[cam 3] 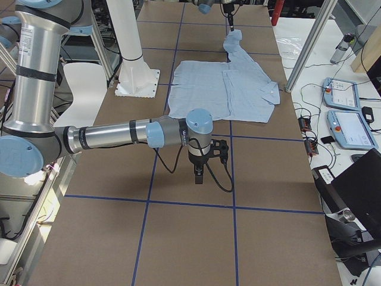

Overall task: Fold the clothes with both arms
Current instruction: 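Carry the sleeve with the left gripper across the shirt over the first sleeve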

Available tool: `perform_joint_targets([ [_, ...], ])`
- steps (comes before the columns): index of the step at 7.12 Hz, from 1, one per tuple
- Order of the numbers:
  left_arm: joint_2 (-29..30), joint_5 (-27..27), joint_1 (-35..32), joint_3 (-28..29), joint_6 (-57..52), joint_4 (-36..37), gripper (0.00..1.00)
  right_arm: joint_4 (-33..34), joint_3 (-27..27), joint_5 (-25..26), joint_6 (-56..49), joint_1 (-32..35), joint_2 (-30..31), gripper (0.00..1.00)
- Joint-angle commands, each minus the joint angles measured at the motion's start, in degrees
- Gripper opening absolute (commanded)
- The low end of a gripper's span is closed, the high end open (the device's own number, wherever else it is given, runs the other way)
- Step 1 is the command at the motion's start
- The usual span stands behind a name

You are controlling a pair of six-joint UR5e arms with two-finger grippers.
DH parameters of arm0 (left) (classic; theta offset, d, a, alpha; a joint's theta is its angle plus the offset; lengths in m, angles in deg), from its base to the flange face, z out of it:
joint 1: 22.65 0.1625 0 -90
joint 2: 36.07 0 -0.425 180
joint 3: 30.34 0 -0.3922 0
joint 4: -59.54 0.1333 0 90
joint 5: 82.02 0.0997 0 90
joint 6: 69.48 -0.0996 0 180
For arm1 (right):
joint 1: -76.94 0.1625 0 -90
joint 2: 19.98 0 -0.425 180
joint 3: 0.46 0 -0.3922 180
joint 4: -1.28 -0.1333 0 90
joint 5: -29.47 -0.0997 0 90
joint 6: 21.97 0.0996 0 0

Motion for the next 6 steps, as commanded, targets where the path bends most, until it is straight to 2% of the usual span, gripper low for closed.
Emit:
perform_joint_targets([
  [1, 10.26, 0.03, 6.83, 0.50, 14.86, 4.20, 0.00, 0.00, -0.18, -0.36, -0.07, 0.00, 0.00, 1.00],
  [3, 20.19, 4.22, 12.27, 5.75, 25.43, 4.47, 0.00, 0.00, -0.27, -0.80, -0.07, 0.00, 0.09, 1.00],
  [5, 28.81, 5.30, 13.61, 12.35, 31.42, 4.56, 0.00, 0.00, -0.27, -0.89, -0.16, 0.00, 0.35, 1.00],
  [6, 32.33, 7.92, 15.10, 15.94, 33.71, 4.47, 0.00, 0.00, -0.44, -0.98, -0.16, 0.00, 0.35, 1.00],
])
